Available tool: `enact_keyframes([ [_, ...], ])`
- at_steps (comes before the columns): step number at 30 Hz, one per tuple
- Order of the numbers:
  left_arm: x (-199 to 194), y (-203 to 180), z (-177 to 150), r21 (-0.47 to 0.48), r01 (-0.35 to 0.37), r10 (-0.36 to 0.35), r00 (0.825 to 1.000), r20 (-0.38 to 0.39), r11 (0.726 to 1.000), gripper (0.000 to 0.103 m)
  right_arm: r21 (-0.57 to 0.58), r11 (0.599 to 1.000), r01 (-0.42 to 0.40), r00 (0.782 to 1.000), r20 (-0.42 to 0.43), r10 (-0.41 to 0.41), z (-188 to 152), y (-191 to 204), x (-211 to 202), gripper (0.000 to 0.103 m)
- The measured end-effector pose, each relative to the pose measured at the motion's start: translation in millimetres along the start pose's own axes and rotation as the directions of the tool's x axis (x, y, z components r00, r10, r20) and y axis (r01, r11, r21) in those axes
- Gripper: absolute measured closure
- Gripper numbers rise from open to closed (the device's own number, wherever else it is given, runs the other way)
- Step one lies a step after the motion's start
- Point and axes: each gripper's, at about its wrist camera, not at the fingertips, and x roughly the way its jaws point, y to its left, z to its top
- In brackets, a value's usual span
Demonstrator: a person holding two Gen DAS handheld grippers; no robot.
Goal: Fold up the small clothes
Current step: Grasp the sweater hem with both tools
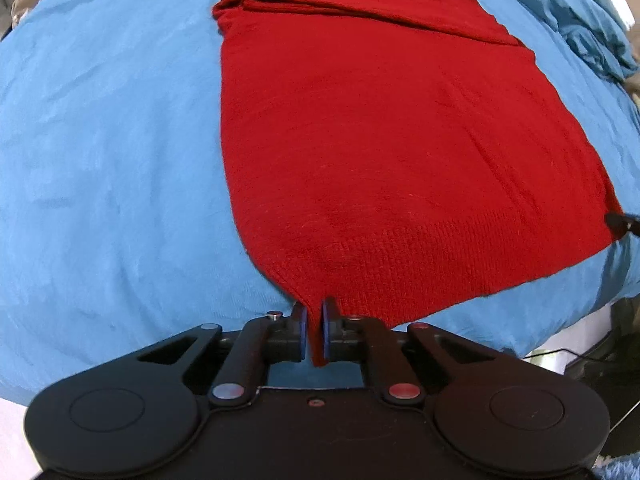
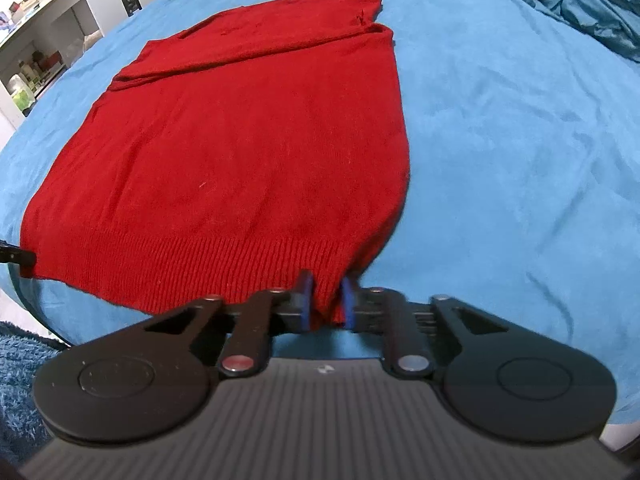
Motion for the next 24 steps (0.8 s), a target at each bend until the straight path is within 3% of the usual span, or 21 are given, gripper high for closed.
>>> enact_keyframes([
  [6, -22, -5, 4, -0.005, -0.031, 0.031, 0.997, 0.072, 1.000, 0.097, -0.012, 1.000, -0.021, 0.999, 0.040, 0.022, 5, -1, -15, 0.081],
  [12, -75, -6, 22, -0.082, 0.065, -0.045, 0.974, 0.223, 0.995, 0.098, 0.054, 0.993, -0.109, 0.990, 0.092, 0.104, 31, -15, -47, 0.081],
  [16, -105, -5, 48, -0.125, 0.127, -0.079, 0.940, 0.332, 0.984, 0.098, 0.099, 0.981, -0.168, 0.975, 0.164, 0.150, 64, -27, -74, 0.081],
  [19, -121, 1, 76, -0.172, 0.175, -0.090, 0.905, 0.417, 0.969, 0.098, 0.133, 0.967, -0.219, 0.955, 0.231, 0.184, 99, -36, -88, 0.082],
  [24, -124, 22, 153, -0.262, 0.209, -0.045, 0.853, 0.520, 0.942, 0.098, 0.161, 0.950, -0.266, 0.923, 0.327, 0.203, 177, -44, -82, 0.082],
])
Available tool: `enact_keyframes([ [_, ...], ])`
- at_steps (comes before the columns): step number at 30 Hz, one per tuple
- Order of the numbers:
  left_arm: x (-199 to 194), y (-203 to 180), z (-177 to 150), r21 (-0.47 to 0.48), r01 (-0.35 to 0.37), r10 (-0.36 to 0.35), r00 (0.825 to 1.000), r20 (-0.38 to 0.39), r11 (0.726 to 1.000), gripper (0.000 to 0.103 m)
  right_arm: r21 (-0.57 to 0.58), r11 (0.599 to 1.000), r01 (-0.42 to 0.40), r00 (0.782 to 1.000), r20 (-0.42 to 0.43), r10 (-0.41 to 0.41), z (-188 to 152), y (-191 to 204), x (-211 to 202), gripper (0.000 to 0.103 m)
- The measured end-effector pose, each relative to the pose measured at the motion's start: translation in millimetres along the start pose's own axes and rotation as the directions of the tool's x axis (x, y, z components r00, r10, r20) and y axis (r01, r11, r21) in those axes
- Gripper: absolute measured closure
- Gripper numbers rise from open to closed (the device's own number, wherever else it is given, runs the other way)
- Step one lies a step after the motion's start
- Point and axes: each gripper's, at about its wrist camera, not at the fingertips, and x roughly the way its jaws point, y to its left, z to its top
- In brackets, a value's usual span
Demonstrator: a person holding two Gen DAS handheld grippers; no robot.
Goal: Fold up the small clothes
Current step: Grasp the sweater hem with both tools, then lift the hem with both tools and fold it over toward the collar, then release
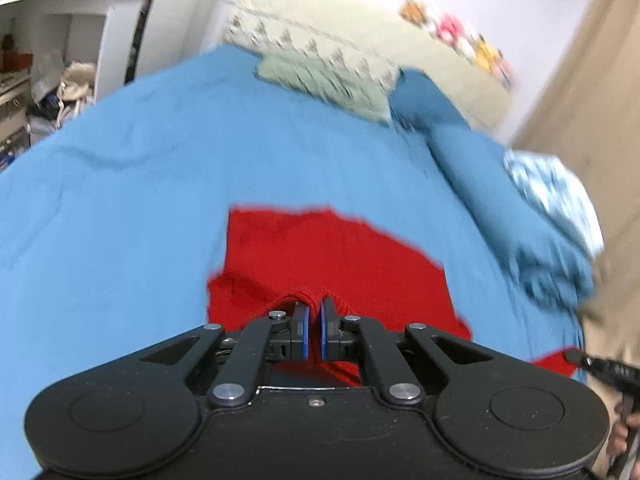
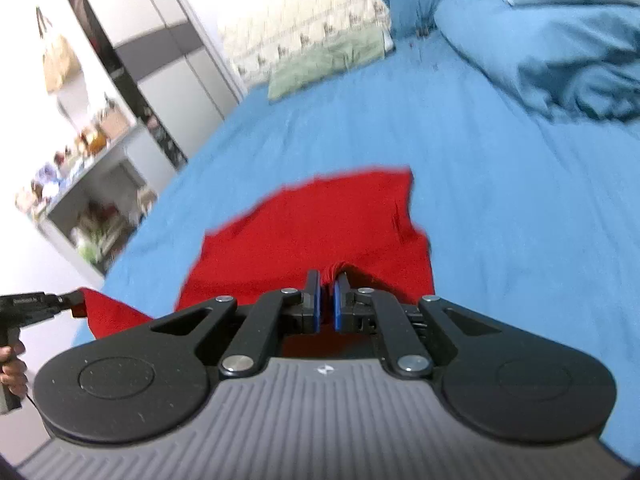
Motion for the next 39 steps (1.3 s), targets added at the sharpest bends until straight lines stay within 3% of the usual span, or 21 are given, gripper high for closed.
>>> enact_keyframes([
  [6, 103, 5, 81, -0.055, -0.063, 0.067, 0.996, 0.066, 0.996, 0.098, 0.076, 0.997, -0.018, 0.998, 0.066, 0.013, 99, -9, 94, 0.082],
  [10, 186, 31, 104, -0.054, -0.113, 0.117, 0.991, 0.071, 0.992, 0.098, 0.095, 0.995, 0.033, 0.998, 0.058, -0.039, 134, -27, 188, 0.082],
  [16, 291, 78, 90, -0.110, -0.120, 0.124, 0.992, 0.023, 0.987, 0.098, 0.089, 0.989, 0.117, 0.993, 0.000, -0.118, 121, -61, 315, 0.082],
  [20, 316, 91, 86, -0.108, -0.114, 0.116, 0.993, 0.018, 0.988, 0.098, 0.086, 0.987, 0.133, 0.991, 0.017, -0.135, 113, -75, 354, 0.082],
  [24, 317, 95, 86, -0.133, -0.115, 0.121, 0.992, 0.038, 0.984, 0.096, 0.107, 0.987, 0.121, 0.991, 0.052, -0.127, 105, -86, 368, 0.081],
  [25, 319, 92, 89, -0.137, -0.125, 0.132, 0.990, 0.044, 0.983, 0.095, 0.096, 0.987, 0.128, 0.990, 0.054, -0.134, 105, -87, 371, 0.079],
  [26, 311, 91, 88, -0.131, -0.138, 0.147, 0.987, 0.064, 0.982, 0.083, 0.087, 0.986, 0.140, 0.988, 0.056, -0.145, 105, -88, 374, 0.077],
  [27, 302, 87, 89, -0.113, -0.158, 0.168, 0.982, 0.086, 0.981, 0.072, 0.081, 0.983, 0.162, 0.984, 0.065, -0.167, 105, -87, 373, 0.065],
  [28, 288, 80, 88, -0.087, -0.182, 0.191, 0.974, 0.120, 0.979, 0.048, 0.067, 0.982, 0.179, 0.979, 0.086, -0.184, 102, -84, 366, 0.042],
  [29, 276, 74, 85, -0.064, -0.195, 0.203, 0.968, 0.149, 0.979, 0.034, 0.040, 0.983, 0.180, 0.975, 0.124, -0.184, 96, -78, 354, 0.027],
  [30, 260, 67, 80, -0.037, -0.200, 0.203, 0.964, 0.174, 0.979, 0.032, 0.006, 0.986, 0.168, 0.973, 0.161, -0.166, 89, -69, 341, 0.005],
  [32, 240, 53, 67, 0.029, -0.166, 0.159, 0.973, 0.168, 0.986, 0.031, -0.051, 0.991, 0.122, 0.973, 0.205, -0.110, 71, -51, 319, 0.000],
  [35, 247, 43, 45, 0.075, -0.090, 0.084, 0.993, 0.083, 0.993, 0.030, -0.117, 0.993, 0.002, 0.994, 0.112, 0.011, 48, -30, 322, 0.000],
  [37, 263, 41, 29, 0.106, -0.072, 0.071, 0.997, 0.014, 0.992, 0.030, -0.148, 0.989, -0.024, 0.998, 0.046, 0.031, 39, -23, 338, 0.000],
  [39, 278, 46, 14, 0.122, -0.098, 0.103, 0.994, -0.036, 0.988, 0.030, -0.194, 0.981, 0.019, 1.000, 0.013, -0.016, 35, -23, 355, 0.000],
])
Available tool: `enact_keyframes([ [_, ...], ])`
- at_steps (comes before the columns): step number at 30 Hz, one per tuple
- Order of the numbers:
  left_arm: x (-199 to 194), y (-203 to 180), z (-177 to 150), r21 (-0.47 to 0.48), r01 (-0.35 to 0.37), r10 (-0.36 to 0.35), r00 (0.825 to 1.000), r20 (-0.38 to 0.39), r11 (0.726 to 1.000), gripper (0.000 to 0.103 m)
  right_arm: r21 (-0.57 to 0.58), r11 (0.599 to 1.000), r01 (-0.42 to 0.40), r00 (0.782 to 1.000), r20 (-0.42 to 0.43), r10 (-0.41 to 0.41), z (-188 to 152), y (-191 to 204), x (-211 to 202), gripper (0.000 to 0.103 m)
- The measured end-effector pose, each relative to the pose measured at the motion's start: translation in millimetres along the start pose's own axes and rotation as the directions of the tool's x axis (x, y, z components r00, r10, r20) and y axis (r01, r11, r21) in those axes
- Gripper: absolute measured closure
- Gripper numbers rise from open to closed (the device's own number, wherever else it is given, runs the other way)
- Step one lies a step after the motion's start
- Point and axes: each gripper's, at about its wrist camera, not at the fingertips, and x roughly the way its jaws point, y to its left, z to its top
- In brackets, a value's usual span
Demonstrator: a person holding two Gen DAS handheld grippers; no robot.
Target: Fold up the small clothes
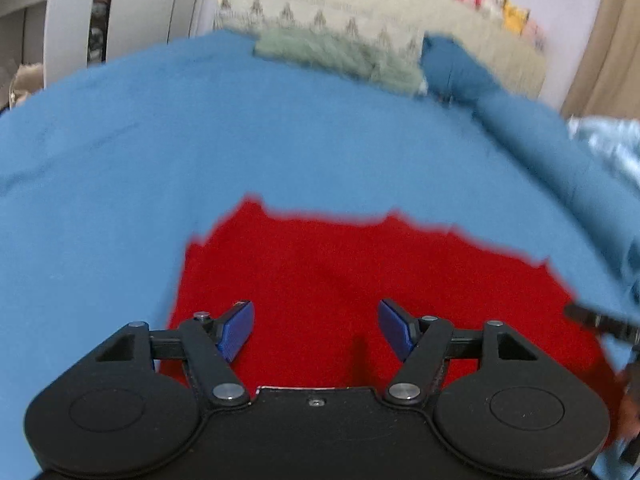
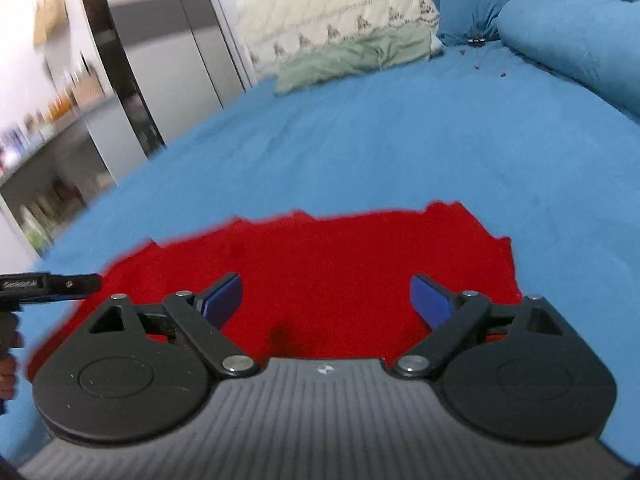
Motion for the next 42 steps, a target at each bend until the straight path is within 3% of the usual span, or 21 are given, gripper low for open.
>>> enact_keyframes([
  [3, 1, 16, -15, -0.028, 0.034, -0.033, 0.999, 0.023, 0.999, 0.030, 0.004, 0.996, 0.089, 0.994, -0.059, -0.089, -4, -20, 27, 0.000],
  [5, -3, 21, -18, -0.027, 0.045, -0.044, 0.999, 0.029, 0.999, 0.030, 0.004, 0.991, 0.133, 0.990, -0.036, -0.133, -4, -34, 35, 0.003],
  [11, -5, 12, -21, 0.027, 0.018, -0.019, 1.000, 0.025, 0.999, 0.030, -0.016, 0.985, 0.169, 0.985, -0.029, -0.170, -5, -32, 35, 0.004],
  [16, -40, 14, -13, 0.059, -0.074, 0.072, 0.996, 0.046, 0.995, 0.029, 0.038, 0.991, 0.129, 0.991, 0.031, -0.130, 1, -22, -18, 0.002],
  [19, -86, 20, -10, 0.095, -0.205, 0.195, 0.976, 0.100, 0.974, 0.014, 0.043, 0.988, 0.150, 0.987, 0.044, -0.152, 9, -9, -75, 0.000],
  [21, -111, 25, -8, 0.070, -0.249, 0.240, 0.964, 0.116, 0.966, 0.011, 0.040, 0.982, 0.183, 0.982, 0.037, -0.185, 8, -1, -110, 0.000],
  [25, -142, 19, 1, 0.004, -0.241, 0.240, 0.966, 0.096, 0.970, 0.010, 0.062, 0.976, 0.210, 0.977, 0.013, -0.211, -1, 12, -162, 0.000],
  [28, -141, -11, 8, -0.048, -0.161, 0.163, 0.986, 0.042, 0.986, 0.008, 0.089, 0.969, 0.229, 0.973, -0.008, -0.229, -14, 17, -194, 0.000],
  [31, -124, -53, 5, -0.012, -0.095, 0.095, 0.995, 0.017, 0.995, 0.008, 0.155, 0.961, 0.229, 0.973, -0.053, -0.224, -33, 16, -213, 0.000],
  [35, -72, -100, -6, 0.074, -0.022, 0.025, 0.999, -0.037, 0.997, 0.005, 0.217, 0.947, 0.239, 0.971, -0.084, -0.226, -63, 19, -223, 0.000],
  [39, -40, -111, -20, -0.014, 0.041, -0.041, 0.998, -0.049, 0.999, 0.005, 0.277, 0.934, 0.228, 0.974, -0.071, -0.216, -93, 18, -210, 0.000],
  [42, -25, -112, -26, -0.035, 0.043, -0.044, 0.998, -0.050, 0.998, 0.005, 0.345, 0.913, 0.219, 0.975, -0.036, -0.220, -107, 10, -191, 0.000],
])
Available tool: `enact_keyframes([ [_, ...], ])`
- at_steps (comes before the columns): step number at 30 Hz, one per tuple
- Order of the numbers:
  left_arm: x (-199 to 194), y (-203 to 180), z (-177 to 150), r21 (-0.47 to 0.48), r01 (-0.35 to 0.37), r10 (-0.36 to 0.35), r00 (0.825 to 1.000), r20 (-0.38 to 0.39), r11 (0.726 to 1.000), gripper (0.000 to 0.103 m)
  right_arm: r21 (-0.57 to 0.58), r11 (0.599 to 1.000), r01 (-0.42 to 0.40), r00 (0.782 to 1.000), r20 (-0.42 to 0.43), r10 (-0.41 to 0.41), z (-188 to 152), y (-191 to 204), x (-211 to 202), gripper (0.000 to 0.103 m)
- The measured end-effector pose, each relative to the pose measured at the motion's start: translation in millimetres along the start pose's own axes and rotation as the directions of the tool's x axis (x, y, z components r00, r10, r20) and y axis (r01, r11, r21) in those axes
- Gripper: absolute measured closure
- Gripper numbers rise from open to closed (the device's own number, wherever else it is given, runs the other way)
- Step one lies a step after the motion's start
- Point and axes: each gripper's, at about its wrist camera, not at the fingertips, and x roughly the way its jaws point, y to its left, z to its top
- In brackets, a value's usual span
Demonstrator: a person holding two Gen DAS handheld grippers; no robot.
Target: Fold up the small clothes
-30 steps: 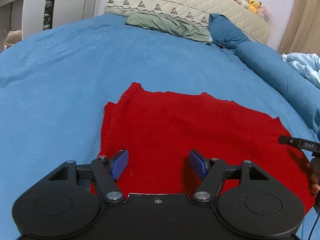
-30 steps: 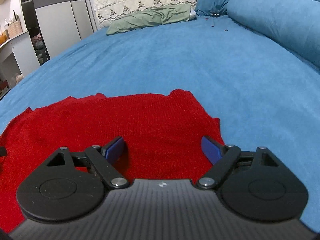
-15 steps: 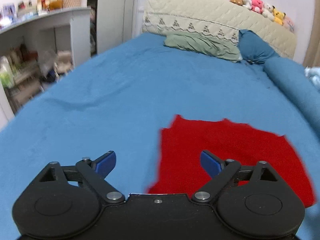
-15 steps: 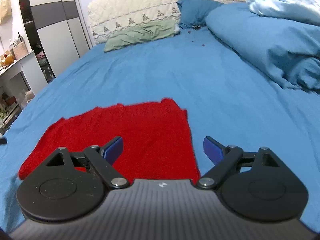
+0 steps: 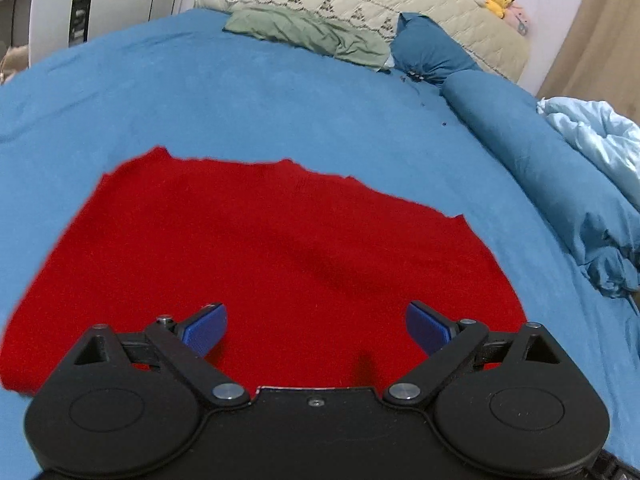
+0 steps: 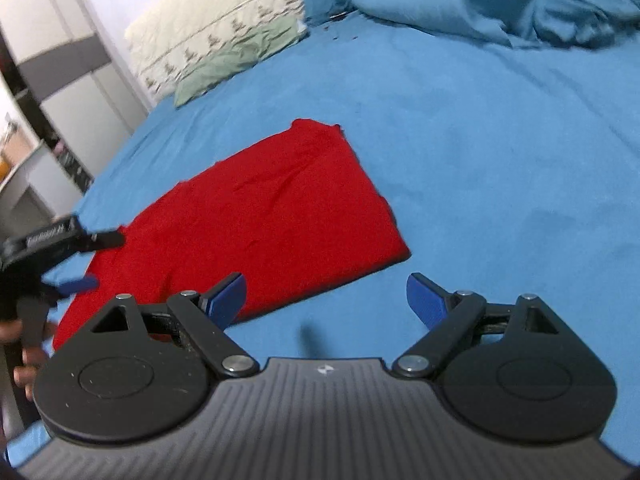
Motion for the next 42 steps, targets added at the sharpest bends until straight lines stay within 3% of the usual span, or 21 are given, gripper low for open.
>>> enact_keyframes([
  [4, 15, -1, -8, 0.037, -0.025, 0.026, 1.000, -0.011, 0.999, 0.005, 0.100, 0.995, 0.002, 1.000, 0.026, -0.005, -9, -12, 35, 0.003],
  [8, 24, 4, -12, 0.084, -0.068, 0.069, 0.998, -0.011, 0.994, 0.005, 0.116, 0.993, 0.005, 0.993, 0.120, -0.019, -12, -13, 52, 0.008],
  [11, 30, 11, -16, 0.104, -0.074, 0.077, 0.997, -0.022, 0.992, 0.005, 0.129, 0.991, 0.033, 0.989, 0.139, -0.051, -8, -13, 62, 0.029],
  [15, 36, 14, -20, 0.156, -0.091, 0.096, 0.995, -0.027, 0.984, 0.005, 0.153, 0.987, 0.054, 0.987, 0.141, -0.076, -4, -14, 66, 0.072],
  [16, 36, 14, -20, 0.163, -0.092, 0.098, 0.995, -0.027, 0.982, 0.005, 0.154, 0.987, 0.044, 0.988, 0.140, -0.066, -3, -14, 66, 0.076],
  [19, 33, 13, -20, 0.186, -0.091, 0.098, 0.995, -0.031, 0.978, 0.006, 0.126, 0.990, 0.062, 0.987, 0.139, -0.079, 8, 0, 62, 0.077],
  [22, 26, 17, -16, 0.188, -0.079, 0.087, 0.996, -0.034, 0.979, 0.006, 0.128, 0.991, -0.034, 0.984, 0.179, 0.011, 33, 26, 51, 0.078],
  [24, 15, 23, -9, 0.205, -0.069, 0.076, 0.997, -0.029, 0.976, 0.006, 0.076, 0.988, -0.137, 0.974, 0.191, 0.121, 56, 56, 45, 0.078],
  [26, 0, 31, 1, 0.242, -0.089, 0.092, 0.996, -0.003, 0.966, 0.006, -0.037, 0.963, -0.265, 0.947, 0.175, 0.268, 79, 99, 42, 0.079],
  [28, -18, 47, 8, 0.272, -0.099, 0.099, 0.995, 0.015, 0.957, 0.006, -0.162, 0.899, -0.408, 0.897, 0.110, 0.427, 92, 145, 42, 0.083],
  [31, -41, 76, 3, 0.265, -0.114, 0.112, 0.993, 0.019, 0.957, 0.006, -0.278, 0.746, -0.605, 0.789, -0.082, 0.609, 87, 210, 58, 0.083],
  [34, -58, 107, -15, 0.193, -0.118, 0.120, 0.993, 0.000, 0.974, 0.006, -0.260, 0.613, -0.746, 0.665, -0.341, 0.664, 51, 256, 104, 0.083],
  [36, -64, 119, -30, 0.166, -0.124, 0.127, 0.992, -0.006, 0.978, 0.006, -0.268, 0.585, -0.765, 0.634, -0.470, 0.614, 17, 276, 137, 0.083],
  [38, -68, 124, -44, 0.153, -0.139, 0.142, 0.990, -0.009, 0.979, 0.008, -0.287, 0.582, -0.761, 0.628, -0.552, 0.549, -12, 285, 161, 0.083],
  [40, -75, 126, -52, 0.143, -0.140, 0.140, 0.990, 0.009, 0.980, 0.009, -0.270, 0.584, -0.765, 0.612, -0.585, 0.532, -27, 285, 173, 0.083],
  [42, -82, 124, -54, 0.143, -0.129, 0.124, 0.991, 0.039, 0.981, 0.013, -0.267, 0.583, -0.768, 0.612, -0.573, 0.544, -26, 283, 171, 0.078],
])
